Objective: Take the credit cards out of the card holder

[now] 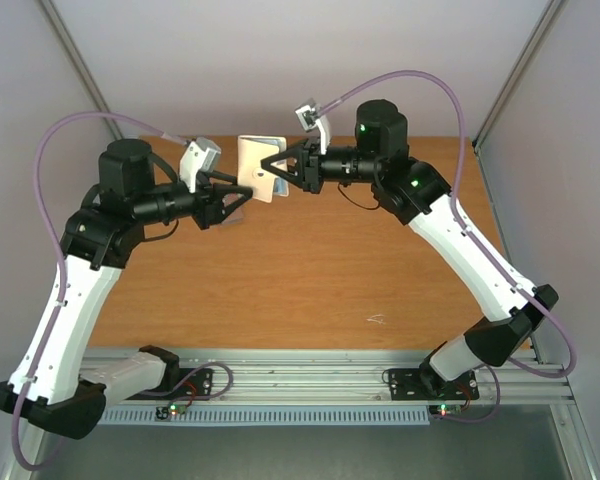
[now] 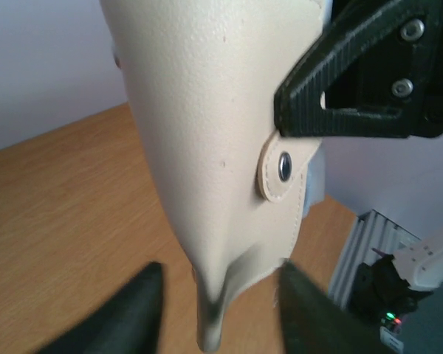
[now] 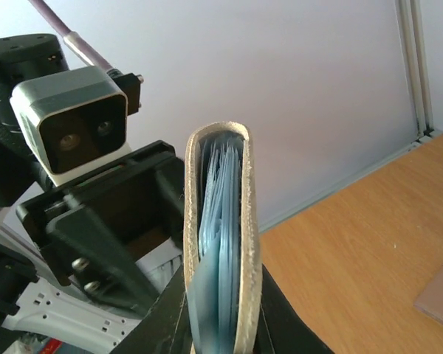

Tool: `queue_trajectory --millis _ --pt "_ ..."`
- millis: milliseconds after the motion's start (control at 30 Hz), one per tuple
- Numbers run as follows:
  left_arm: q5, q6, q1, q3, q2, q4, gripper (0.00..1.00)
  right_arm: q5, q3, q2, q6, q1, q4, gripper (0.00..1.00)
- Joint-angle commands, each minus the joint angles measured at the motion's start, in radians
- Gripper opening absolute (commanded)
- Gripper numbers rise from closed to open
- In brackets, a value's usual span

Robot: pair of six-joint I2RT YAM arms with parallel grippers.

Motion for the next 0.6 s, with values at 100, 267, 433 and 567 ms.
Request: queue_trajectory --millis 100,267,433,567 --pt "0.253 -0.037 0.004 -0.09 -0.084 0.102 0.61 -0.227 0.057 -0.094 -0.278 -0.008 -0.196 0.01" --pt "0.451 -0.004 0.035 -0.11 -0.121 0.148 0.5 -0.333 0.187 -0.083 -0.471 -0.007 -0.493 0.01" --pt "0.531 0.059 0.036 -0.123 -0.127 0.175 0.5 -0.265 0.219 -0.068 -0.505 -0.001 -0.544 0.01" --pt "0.54 -0.131 0.034 -0.171 -0.133 0.453 0.56 -0.26 0.228 -0.053 -0.504 0.009 -0.54 0.01"
